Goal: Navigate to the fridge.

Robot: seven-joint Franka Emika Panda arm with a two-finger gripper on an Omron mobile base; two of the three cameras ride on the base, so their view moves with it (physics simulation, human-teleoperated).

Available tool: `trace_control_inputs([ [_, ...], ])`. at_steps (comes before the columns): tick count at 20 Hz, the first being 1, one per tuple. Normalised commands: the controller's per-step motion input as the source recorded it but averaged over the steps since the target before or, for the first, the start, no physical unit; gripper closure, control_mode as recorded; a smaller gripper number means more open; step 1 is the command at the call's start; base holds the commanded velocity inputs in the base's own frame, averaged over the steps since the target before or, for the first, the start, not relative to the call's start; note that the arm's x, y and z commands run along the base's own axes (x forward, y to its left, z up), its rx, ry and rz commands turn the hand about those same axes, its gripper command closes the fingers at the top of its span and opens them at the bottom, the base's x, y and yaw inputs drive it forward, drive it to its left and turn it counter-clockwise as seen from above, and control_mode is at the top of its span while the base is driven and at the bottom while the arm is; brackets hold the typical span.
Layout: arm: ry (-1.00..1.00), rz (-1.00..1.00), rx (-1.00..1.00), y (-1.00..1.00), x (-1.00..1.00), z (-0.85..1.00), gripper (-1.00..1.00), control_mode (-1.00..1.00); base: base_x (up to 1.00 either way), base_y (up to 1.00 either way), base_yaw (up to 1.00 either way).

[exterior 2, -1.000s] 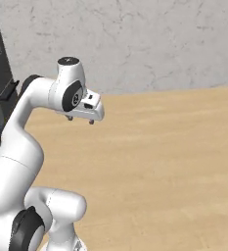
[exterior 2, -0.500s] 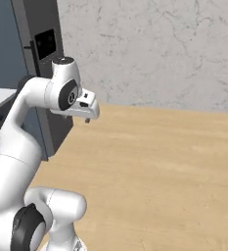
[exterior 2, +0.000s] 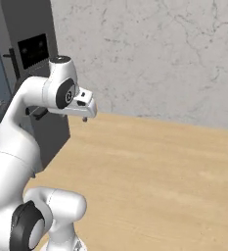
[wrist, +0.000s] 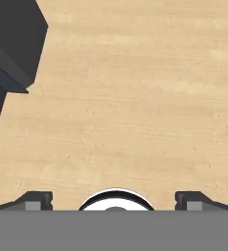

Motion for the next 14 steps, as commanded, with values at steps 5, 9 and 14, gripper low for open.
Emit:
trace_control_inputs([
  [5, 0.00, 0.00, 0.00, 0.00, 0.00, 0.00, -1.00, 1.00, 1.00, -0.58, 0.24],
  [9, 0.00, 0.00, 0.00, 0.00, 0.00, 0.00, -1.00, 1.00, 1.00, -0.56, 0.35],
  [14, 0.00, 0.00, 0.00, 0.00, 0.00, 0.00, -1.00, 1.00, 1.00, -0.49, 0.41],
])
